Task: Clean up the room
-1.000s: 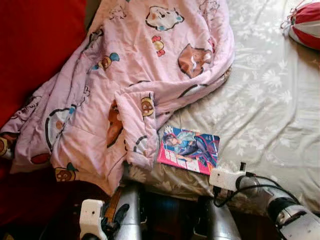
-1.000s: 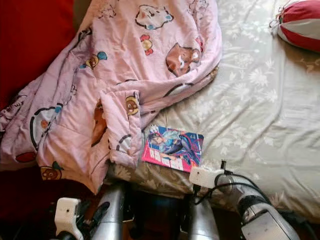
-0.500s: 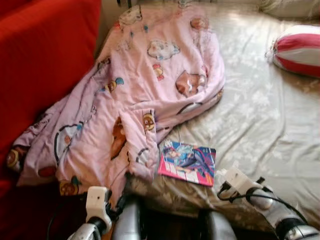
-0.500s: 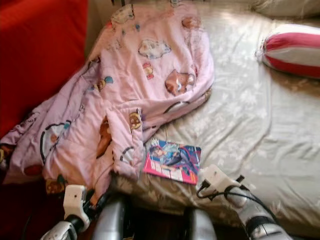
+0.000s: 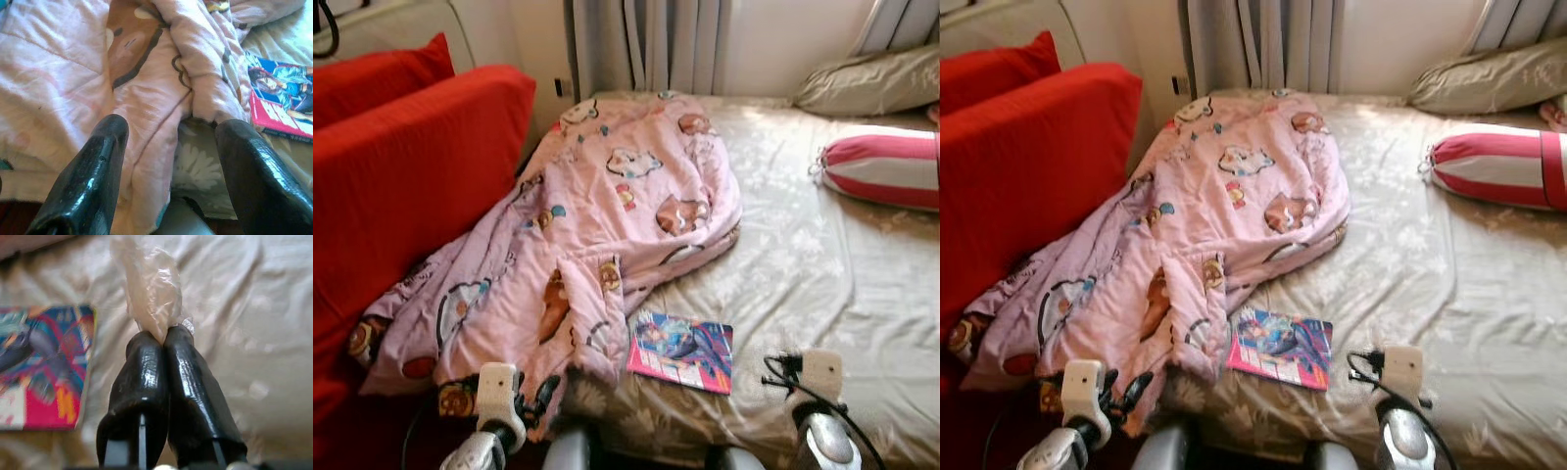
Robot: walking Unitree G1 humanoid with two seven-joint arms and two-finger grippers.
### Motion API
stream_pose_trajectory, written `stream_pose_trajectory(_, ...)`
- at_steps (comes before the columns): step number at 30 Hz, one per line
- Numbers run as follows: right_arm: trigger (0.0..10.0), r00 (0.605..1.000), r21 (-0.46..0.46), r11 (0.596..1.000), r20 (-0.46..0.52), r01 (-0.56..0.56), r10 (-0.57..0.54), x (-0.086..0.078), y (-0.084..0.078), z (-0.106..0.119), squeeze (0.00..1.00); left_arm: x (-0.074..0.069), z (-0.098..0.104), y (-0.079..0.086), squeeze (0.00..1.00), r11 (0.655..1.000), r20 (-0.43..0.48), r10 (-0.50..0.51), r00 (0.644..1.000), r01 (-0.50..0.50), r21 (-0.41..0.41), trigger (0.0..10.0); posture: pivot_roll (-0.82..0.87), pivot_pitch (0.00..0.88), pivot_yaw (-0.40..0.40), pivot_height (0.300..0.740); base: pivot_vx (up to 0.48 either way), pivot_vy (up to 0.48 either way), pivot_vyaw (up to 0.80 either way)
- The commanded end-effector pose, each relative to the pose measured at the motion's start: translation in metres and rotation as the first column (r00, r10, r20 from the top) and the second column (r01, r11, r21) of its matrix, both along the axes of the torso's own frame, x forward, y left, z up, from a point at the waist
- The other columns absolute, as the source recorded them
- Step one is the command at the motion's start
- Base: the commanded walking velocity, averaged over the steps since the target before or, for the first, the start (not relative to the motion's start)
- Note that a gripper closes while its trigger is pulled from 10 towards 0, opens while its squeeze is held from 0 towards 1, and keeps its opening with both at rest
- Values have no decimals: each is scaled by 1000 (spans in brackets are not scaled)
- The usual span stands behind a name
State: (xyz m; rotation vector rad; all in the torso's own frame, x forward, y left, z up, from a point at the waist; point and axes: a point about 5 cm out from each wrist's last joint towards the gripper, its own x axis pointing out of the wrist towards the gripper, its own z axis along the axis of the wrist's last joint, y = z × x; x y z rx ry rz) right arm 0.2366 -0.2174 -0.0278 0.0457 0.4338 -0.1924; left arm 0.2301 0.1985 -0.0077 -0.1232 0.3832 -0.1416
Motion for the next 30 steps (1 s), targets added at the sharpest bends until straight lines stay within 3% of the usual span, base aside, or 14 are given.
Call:
stream_pose_trajectory(1,10000,998,48,997,-32,-58,60,-4,18,-9,0,4,0,2,0,1000,3,0,1000,0,13,10000,81,0,58,627,0,0,0)
stream_pose_trajectory(2,10000,998,48,997,-32,-58,60,-4,18,-9,0,4,0,2,0,1000,3,0,1000,0,13,10000,81,0,58,627,0,0,0)
stream_pose_trajectory(3,10000,1000,115,993,-27,-10,13,-4,20,-10,0,7,-1,3,0,1000,0,4,1000,-4,15,10000,77,0,58,627,0,0,0)
stream_pose_trajectory(5,10000,999,166,985,-12,39,-38,-1,20,-8,0,9,-2,4,0,1000,-3,8,1000,-8,16,10000,75,0,60,627,0,0,0)
stream_pose_trajectory(9,10000,995,194,976,-3,99,-100,3,17,-6,0,13,-4,5,0,1000,-18,15,1000,-15,17,10000,68,0,63,627,0,0,0)
stream_pose_trajectory(11,10000,996,189,978,-4,85,-86,4,17,-6,0,14,-5,4,0,1000,-28,15,999,-14,18,10000,68,0,62,627,0,0,0)
stream_pose_trajectory(16,10000,988,133,989,-145,70,-50,-14,13,-23,0,11,-18,3,0,1000,-105,28,994,-27,14,10000,52,0,65,652,0,0,0)
stream_pose_trajectory(19,10000,984,128,989,-174,71,-48,-19,12,-27,0,9,-21,3,0,999,-124,31,992,-29,15,10000,53,0,65,657,0,0,0)
stream_pose_trajectory(22,10000,948,131,977,-291,171,-127,-38,6,-40,0,-1,-33,13,0,995,-200,96,975,-91,31,10000,51,0,61,679,0,0,0)
stream_pose_trajectory(30,10000,941,114,985,-329,126,-82,-43,8,-44,0,-12,-44,10,0,996,-276,82,958,-71,48,10000,57,0,42,718,0,0,0)
